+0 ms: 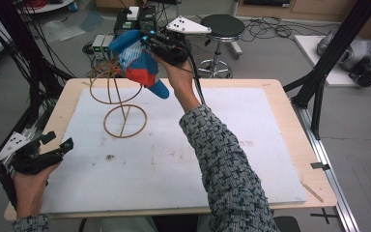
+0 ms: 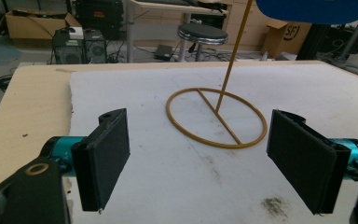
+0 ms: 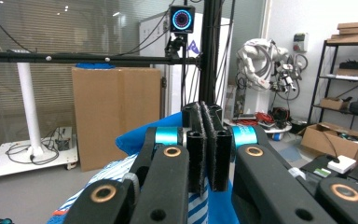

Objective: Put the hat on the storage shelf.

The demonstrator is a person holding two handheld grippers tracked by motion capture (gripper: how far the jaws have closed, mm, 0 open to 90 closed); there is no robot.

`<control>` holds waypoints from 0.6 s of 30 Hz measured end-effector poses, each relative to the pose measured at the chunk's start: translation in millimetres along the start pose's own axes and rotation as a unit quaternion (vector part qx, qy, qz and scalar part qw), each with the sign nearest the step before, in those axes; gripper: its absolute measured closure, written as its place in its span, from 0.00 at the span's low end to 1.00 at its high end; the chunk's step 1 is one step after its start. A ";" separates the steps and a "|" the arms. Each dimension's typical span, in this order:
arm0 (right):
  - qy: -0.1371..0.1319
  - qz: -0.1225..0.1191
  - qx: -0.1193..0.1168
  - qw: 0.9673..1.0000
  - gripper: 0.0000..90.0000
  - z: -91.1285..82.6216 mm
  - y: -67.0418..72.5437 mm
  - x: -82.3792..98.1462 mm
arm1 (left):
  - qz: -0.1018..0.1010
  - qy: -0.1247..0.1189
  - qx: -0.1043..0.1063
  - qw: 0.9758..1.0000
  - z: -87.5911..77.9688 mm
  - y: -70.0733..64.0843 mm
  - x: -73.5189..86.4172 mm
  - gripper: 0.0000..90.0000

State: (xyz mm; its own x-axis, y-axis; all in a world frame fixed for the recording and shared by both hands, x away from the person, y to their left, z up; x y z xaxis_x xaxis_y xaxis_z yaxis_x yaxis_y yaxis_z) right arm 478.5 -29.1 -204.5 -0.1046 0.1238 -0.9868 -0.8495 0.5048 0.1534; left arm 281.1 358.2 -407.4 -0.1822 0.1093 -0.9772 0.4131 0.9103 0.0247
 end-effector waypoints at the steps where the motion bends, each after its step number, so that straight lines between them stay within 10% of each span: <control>1: 0.000 -0.001 -0.002 1.000 0.98 1.6 1.4 0.0 | 0.000 0.000 0.000 1.000 0.0 0.0 0.0 0.24; 18: 0.048 -0.019 -0.048 0.998 0.98 42.6 38.7 15.5 | -0.001 -0.003 -0.001 1.000 -1.1 0.8 -0.7 0.24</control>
State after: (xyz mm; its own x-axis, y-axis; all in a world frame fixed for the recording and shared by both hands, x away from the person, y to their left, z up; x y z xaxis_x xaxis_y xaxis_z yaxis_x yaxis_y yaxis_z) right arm 466.0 28.8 -211.7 -0.1165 0.0205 -0.9930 -0.8988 0.4233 0.1142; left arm 280.6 359.4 -406.5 -0.1775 0.1043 -0.9786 0.4104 0.9116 0.0228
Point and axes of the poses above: each handheld gripper's, and its own axes: z roughly forward along the jaws, x roughly out of its underside, y roughly to its left, the point moved 1 cm from there along z, roughly forward along the jaws, and after that the axes turned 10 degrees about z, right-handed, at the moved point
